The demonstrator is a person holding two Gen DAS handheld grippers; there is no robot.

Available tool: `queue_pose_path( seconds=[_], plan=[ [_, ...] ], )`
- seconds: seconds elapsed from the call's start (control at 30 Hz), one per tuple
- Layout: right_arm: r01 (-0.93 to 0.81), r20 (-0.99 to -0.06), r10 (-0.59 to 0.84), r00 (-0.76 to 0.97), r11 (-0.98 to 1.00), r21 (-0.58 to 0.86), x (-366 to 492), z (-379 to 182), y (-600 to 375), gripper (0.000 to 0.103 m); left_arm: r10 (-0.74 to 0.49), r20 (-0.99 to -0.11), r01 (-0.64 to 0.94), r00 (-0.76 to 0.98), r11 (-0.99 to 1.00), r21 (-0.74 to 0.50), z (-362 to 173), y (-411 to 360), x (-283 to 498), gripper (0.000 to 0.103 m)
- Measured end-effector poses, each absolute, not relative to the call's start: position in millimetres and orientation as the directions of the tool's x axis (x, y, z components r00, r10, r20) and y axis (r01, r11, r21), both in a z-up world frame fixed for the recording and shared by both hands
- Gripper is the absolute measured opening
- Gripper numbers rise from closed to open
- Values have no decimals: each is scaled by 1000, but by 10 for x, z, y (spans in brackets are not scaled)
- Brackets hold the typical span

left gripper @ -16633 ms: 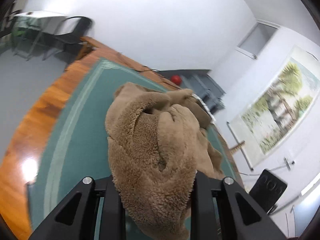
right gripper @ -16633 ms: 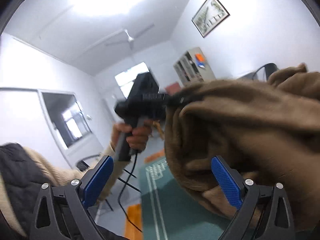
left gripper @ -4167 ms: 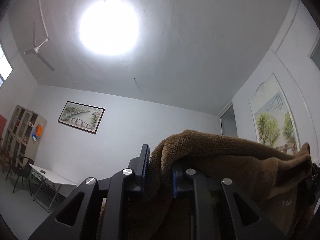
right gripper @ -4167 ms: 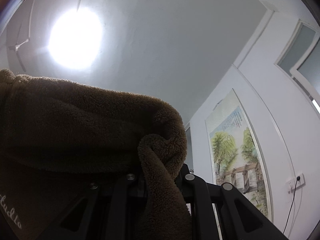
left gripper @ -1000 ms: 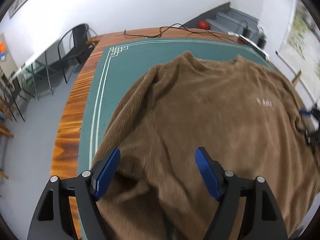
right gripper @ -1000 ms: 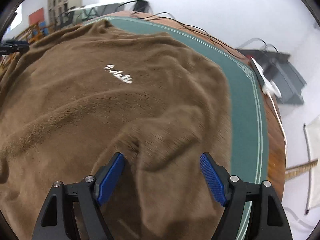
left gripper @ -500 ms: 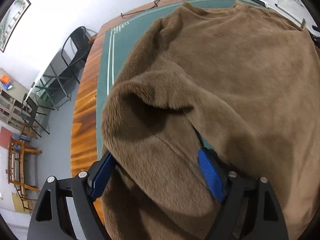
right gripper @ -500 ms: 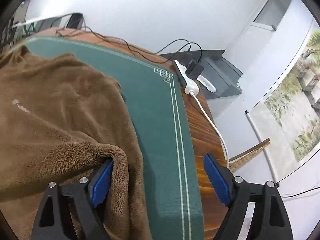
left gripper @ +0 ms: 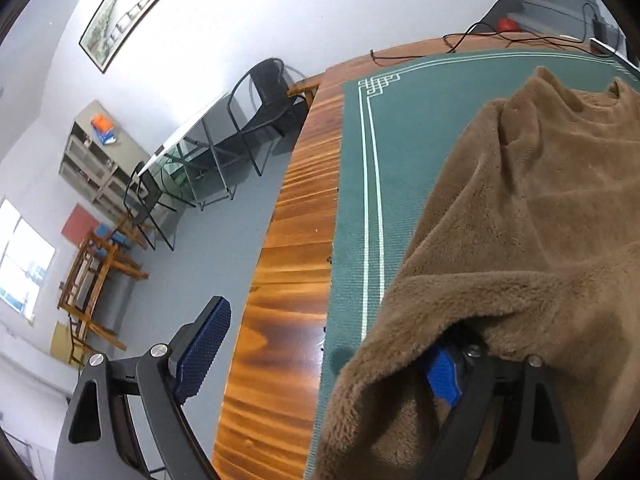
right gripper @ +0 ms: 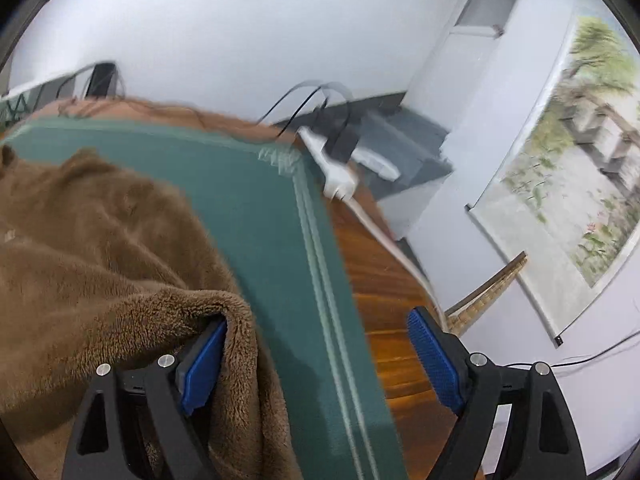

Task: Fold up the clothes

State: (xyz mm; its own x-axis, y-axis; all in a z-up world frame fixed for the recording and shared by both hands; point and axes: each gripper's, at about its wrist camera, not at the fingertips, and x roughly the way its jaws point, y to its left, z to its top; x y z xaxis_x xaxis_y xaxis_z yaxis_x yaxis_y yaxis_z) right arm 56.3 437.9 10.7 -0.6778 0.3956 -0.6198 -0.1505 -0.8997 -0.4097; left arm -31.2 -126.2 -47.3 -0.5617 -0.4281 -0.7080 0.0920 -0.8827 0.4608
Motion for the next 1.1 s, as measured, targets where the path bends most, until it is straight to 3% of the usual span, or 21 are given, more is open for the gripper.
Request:
queue_pose_path(
  seconds=[0.13,0.37,0.67,0.83,1.1],
  plan=[
    [-81,-629,355,-691,-903,-421,694,20,4257,87,-453,-691,41,-564,-851,524,-566,-1195,-222,91],
    [-12,-617,321,-718,-893,-449,1198,56,4179,87,-410,-702,60,-582,-883,466,-434,-1287,142,91],
    [172,-481,125,-868,-832,-527,2611,413,3530,87,-328,-655,33,-681,-907,420,-6,-1136,1008,92],
    [298,-476,34,-879,-740,-603,3371,90,3045,87,-255,-636,-28,-729,-916,399,56,-925,1483,93],
    [394,-525,26,-851,-628,-671,3911,-481,2627,88,-173,-591,-114,-788,-903,415,-27,-640,2068,97]
  ],
)
